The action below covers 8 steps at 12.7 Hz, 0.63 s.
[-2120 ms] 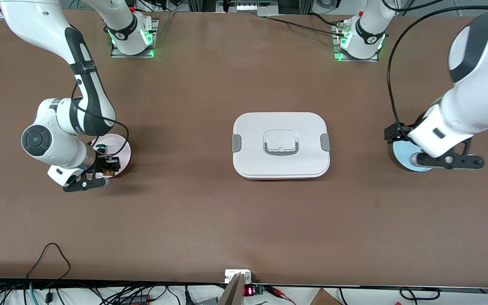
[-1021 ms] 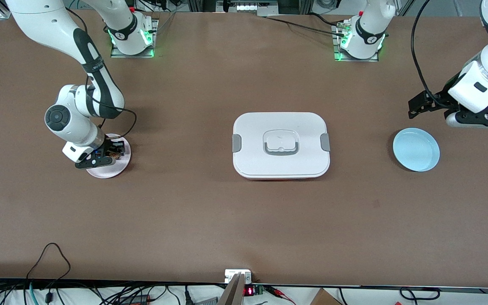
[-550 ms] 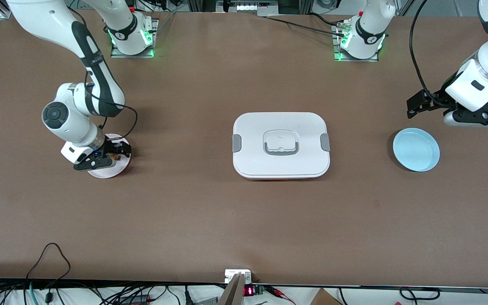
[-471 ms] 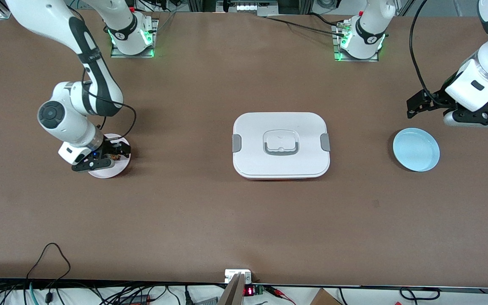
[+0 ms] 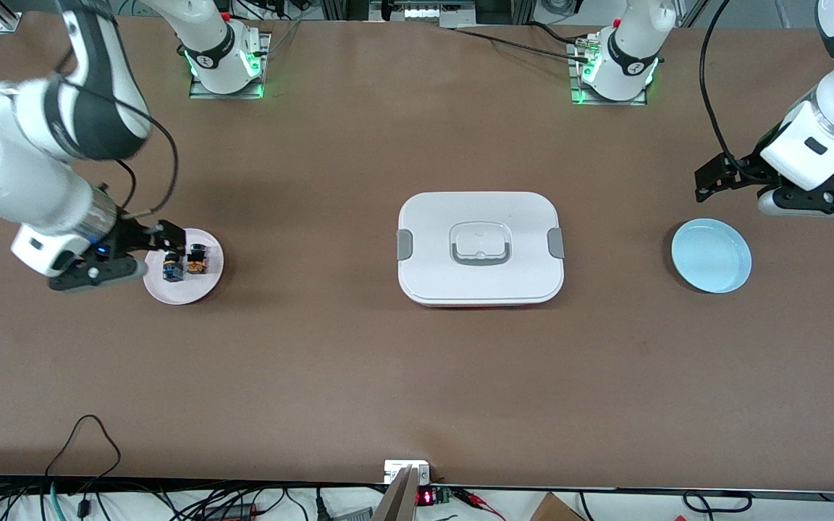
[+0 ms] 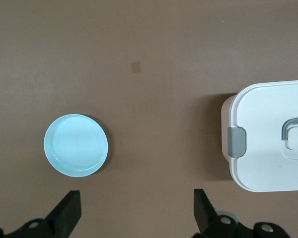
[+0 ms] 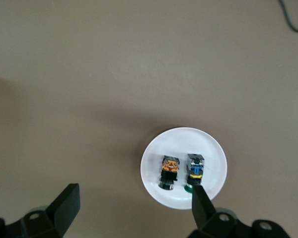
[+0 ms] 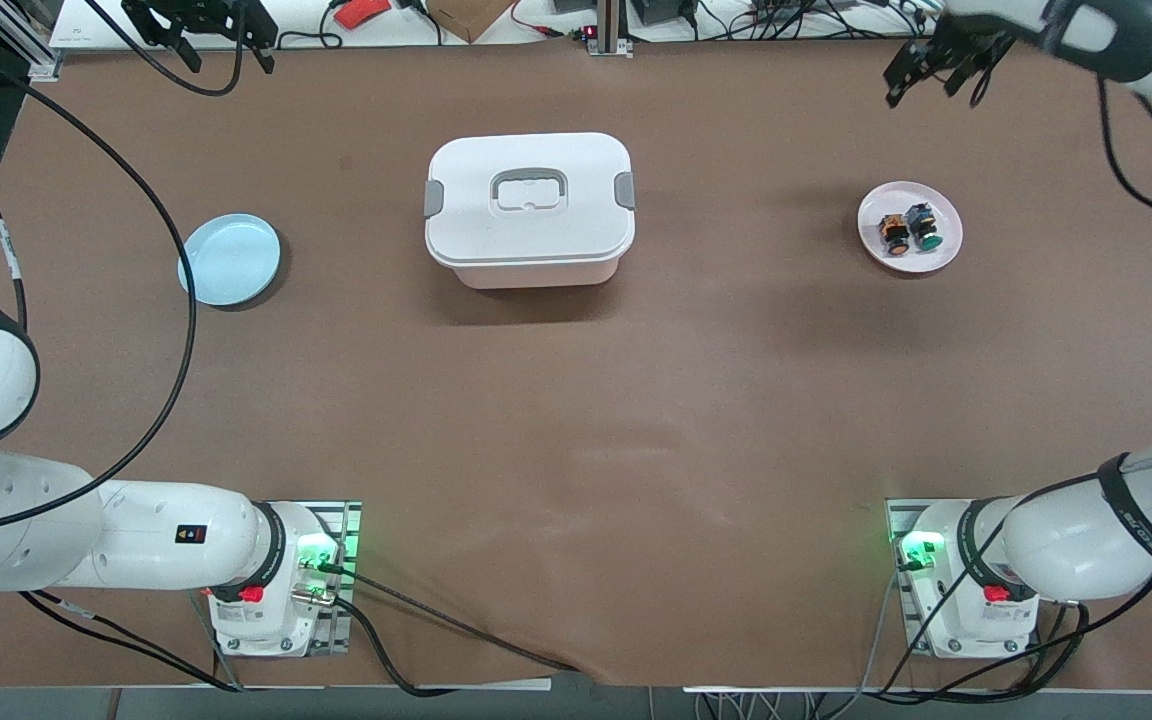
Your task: Transfer orange switch to right arm and place
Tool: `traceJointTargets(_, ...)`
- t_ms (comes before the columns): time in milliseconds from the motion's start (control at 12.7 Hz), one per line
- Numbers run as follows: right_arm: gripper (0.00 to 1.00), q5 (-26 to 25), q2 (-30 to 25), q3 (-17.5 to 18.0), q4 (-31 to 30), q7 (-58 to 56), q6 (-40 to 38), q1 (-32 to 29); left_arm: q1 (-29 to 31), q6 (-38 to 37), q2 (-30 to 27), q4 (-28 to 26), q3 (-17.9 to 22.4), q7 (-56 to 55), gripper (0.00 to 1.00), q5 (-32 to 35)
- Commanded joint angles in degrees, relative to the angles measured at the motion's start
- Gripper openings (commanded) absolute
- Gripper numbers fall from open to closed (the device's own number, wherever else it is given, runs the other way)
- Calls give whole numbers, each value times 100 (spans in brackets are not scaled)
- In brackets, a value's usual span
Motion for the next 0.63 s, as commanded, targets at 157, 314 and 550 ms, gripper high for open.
traceJointTargets(157,100,-56,-721,191,606,114,-1406,-66,-19,-50,40,118,-4,75,100,128)
traceJointTargets(314,100,-134,-871,261,633,114,-1733,-14,-19,-50,40,118,-4,75,100,128)
traceJointTargets(550,100,-135,-854,271,712,53,-1822,4,-19,-50,40,118,-4,75,100,128)
